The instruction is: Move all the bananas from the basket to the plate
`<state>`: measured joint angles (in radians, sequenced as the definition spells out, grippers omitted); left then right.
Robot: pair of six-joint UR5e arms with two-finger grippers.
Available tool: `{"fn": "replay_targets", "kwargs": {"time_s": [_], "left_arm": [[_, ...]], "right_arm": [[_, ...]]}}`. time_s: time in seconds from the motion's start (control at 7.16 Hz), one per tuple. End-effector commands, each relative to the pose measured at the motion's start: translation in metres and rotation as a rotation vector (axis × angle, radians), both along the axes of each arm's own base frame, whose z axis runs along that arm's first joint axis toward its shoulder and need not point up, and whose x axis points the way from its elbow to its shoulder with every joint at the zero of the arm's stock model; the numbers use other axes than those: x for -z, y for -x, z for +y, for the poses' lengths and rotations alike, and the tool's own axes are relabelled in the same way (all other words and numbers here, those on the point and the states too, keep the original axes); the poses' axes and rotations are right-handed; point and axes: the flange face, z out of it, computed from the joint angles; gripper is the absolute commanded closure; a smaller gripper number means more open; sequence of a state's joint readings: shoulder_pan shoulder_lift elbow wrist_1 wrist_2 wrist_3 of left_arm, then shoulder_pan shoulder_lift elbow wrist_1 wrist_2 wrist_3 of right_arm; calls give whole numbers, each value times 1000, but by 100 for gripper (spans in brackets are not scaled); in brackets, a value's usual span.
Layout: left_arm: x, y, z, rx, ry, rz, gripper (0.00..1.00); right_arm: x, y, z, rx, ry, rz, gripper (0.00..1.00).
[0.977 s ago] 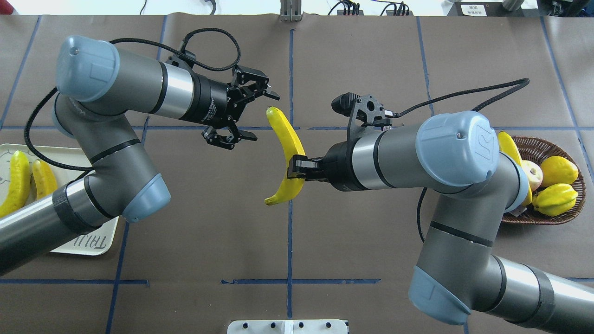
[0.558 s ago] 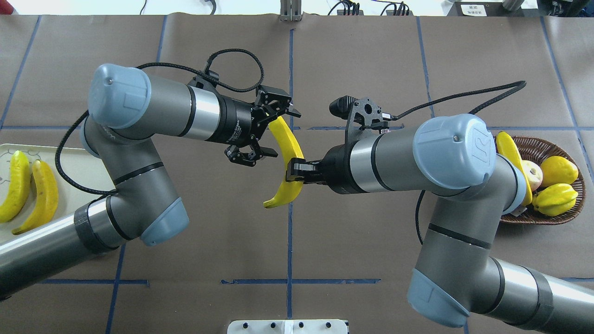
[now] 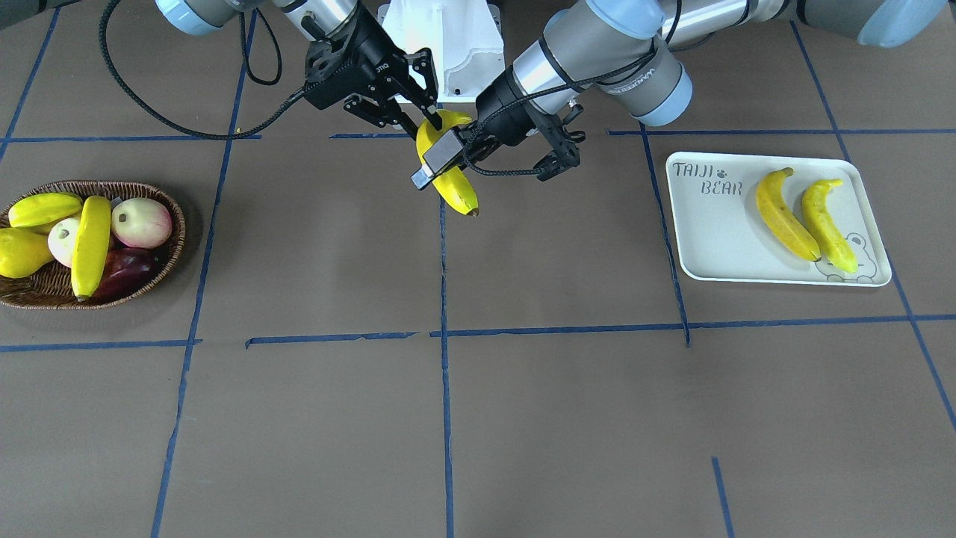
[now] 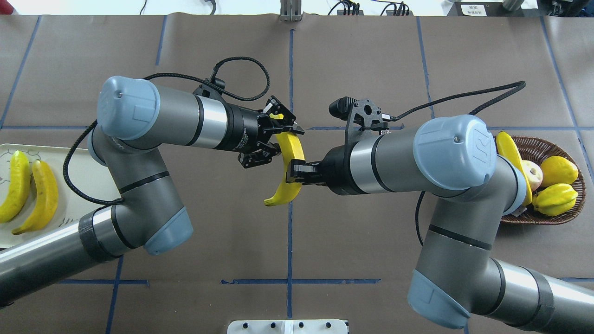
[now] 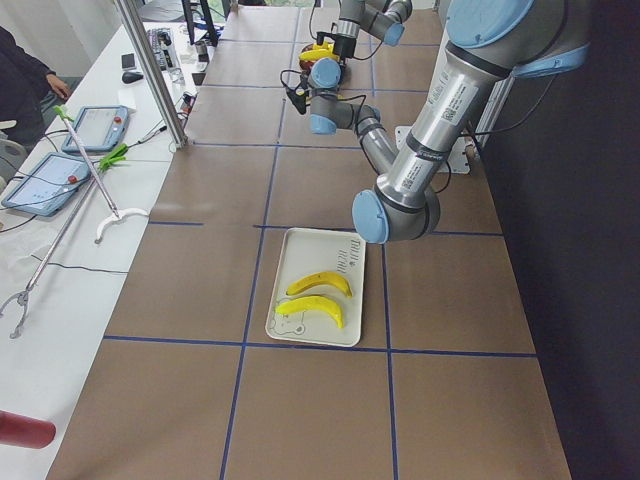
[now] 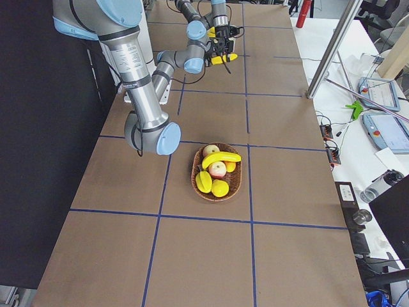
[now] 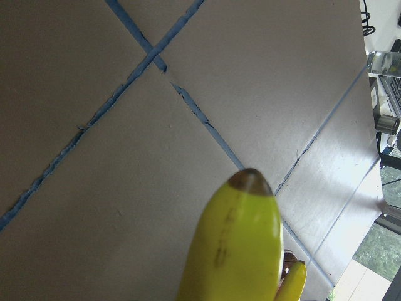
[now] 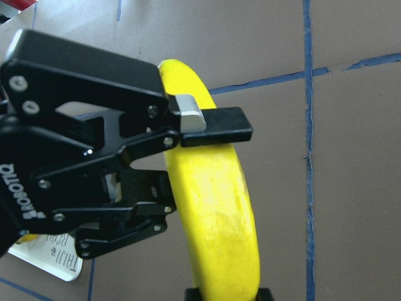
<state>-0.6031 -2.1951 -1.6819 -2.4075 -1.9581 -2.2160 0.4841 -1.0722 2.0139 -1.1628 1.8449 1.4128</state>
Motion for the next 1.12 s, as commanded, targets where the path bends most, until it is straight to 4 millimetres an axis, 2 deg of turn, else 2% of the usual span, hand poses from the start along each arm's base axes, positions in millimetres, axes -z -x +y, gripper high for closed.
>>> {"fn": "replay_targets", "kwargs": {"time_s": [0.0, 0.14, 0.42, 0.56, 0.7, 0.98], "left_arm": [[-2, 4, -4, 7, -1, -4, 100], [-3, 6, -6, 7, -1, -6, 100], [-6, 12, -11, 8, 1, -13, 100], [-14, 22, -20, -6, 14, -31, 100], [-26, 46, -42, -14, 33, -66, 100], [-94, 117, -82, -37, -63, -253, 100]], "right_arm": [[4, -5, 1, -2, -5, -10, 40], [2, -6, 0, -11, -4, -8, 0], [5, -9, 1, -11, -8, -15, 0], [9, -18, 3, -11, -14, -27, 0], [12, -31, 3, -17, -18, -36, 0], [10, -69, -2, -27, 18, 10, 0]]}}
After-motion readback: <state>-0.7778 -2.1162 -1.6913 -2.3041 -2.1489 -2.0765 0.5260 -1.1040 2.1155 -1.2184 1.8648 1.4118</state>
